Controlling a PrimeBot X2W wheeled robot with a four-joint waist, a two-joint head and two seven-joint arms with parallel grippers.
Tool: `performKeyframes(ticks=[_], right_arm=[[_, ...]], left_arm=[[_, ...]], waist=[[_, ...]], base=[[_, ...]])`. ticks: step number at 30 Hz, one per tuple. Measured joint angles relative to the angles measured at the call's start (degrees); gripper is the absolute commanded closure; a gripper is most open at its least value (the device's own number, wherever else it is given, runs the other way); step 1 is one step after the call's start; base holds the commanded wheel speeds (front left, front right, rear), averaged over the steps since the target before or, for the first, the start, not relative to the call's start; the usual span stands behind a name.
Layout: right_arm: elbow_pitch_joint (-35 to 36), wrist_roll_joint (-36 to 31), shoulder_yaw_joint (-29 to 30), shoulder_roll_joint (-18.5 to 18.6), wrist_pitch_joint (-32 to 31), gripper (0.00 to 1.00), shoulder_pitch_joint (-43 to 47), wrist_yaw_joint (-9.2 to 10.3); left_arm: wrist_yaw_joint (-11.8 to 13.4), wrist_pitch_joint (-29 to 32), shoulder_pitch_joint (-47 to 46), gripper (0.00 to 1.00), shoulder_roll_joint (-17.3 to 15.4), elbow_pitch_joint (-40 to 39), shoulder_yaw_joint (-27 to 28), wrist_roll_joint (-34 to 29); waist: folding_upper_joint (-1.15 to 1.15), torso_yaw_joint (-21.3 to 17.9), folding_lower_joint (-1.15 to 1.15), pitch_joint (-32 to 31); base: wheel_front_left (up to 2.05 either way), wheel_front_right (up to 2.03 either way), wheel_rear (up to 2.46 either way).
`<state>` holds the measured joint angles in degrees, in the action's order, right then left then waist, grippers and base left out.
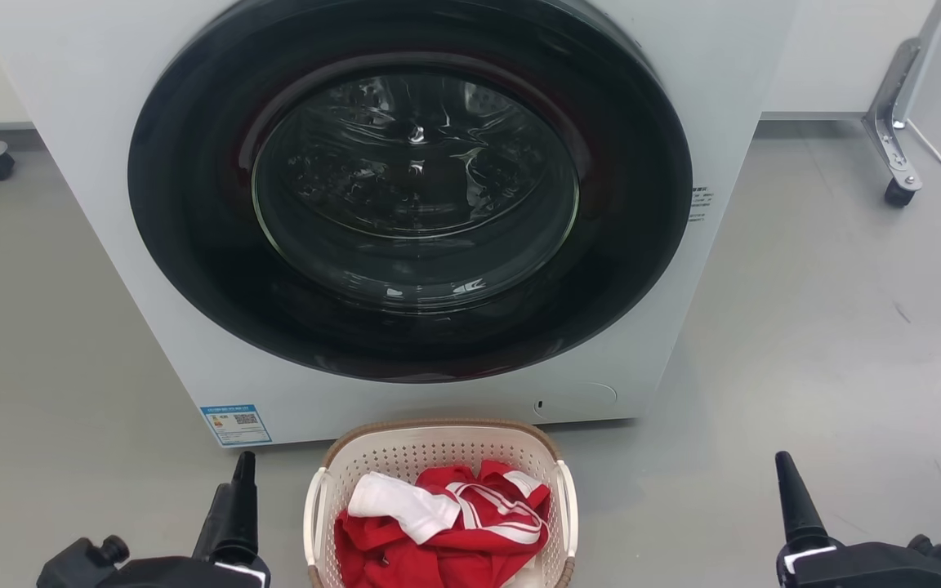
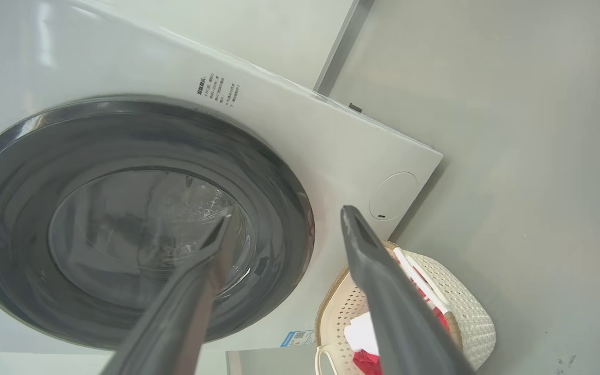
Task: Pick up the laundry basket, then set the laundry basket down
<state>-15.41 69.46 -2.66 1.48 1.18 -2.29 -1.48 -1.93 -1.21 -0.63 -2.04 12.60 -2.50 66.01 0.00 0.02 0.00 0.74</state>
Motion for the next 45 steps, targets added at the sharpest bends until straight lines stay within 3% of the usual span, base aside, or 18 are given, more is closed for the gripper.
performKeyframes(ticks=[17, 45], right_arm=[[1.7, -19.7, -5.0, 0.5, 3.5, 0.0, -0.5, 2.29], [5.0, -42.6, -10.2, 0.8, 9.6, 0.0, -0.6, 6.23]], left_arm=[[2.6, -3.5, 0.1, 0.0, -1.7, -3.0, -4.4, -21.2], [6.5, -9.6, 1.7, 0.0, -1.9, -7.3, -8.8, -47.6]], waist=[[0.0, 0.1, 0.0, 0.9], [0.0, 0.1, 0.0, 0.9]], base=[[0.0, 0.0, 0.0], [0.0, 0.0, 0.0]])
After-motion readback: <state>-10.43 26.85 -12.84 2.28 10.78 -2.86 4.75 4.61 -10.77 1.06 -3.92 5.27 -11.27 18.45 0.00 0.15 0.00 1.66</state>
